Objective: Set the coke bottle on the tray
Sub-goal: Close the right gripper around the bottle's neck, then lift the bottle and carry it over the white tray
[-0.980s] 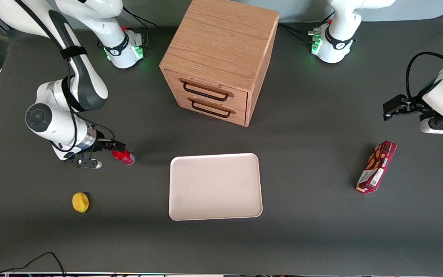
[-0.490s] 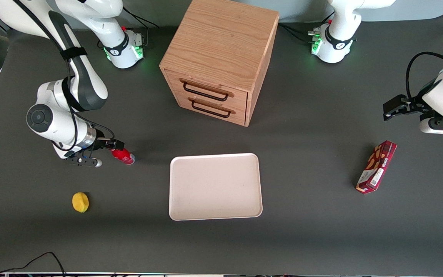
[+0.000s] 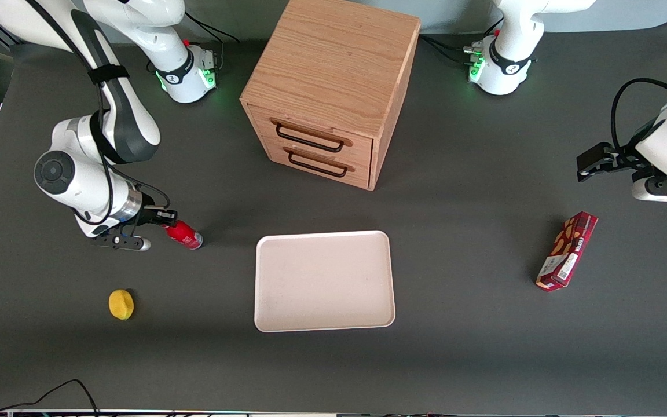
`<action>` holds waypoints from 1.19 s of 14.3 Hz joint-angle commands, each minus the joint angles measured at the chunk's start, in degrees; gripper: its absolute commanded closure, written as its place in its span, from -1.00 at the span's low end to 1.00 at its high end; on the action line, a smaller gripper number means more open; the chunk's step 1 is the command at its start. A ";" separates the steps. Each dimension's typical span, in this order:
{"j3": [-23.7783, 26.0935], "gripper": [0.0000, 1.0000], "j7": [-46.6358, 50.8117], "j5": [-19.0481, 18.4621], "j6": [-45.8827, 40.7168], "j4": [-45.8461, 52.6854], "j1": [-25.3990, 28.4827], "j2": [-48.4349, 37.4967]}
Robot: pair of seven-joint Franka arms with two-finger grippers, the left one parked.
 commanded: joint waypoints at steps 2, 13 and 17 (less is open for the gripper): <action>2.46 1.00 0.46 0.69 -15.43 16.58 0.33 -3.44; 3.08 1.00 6.18 -0.10 -17.75 44.39 12.11 16.75; 3.08 1.00 6.36 -0.01 -12.75 44.83 12.12 23.79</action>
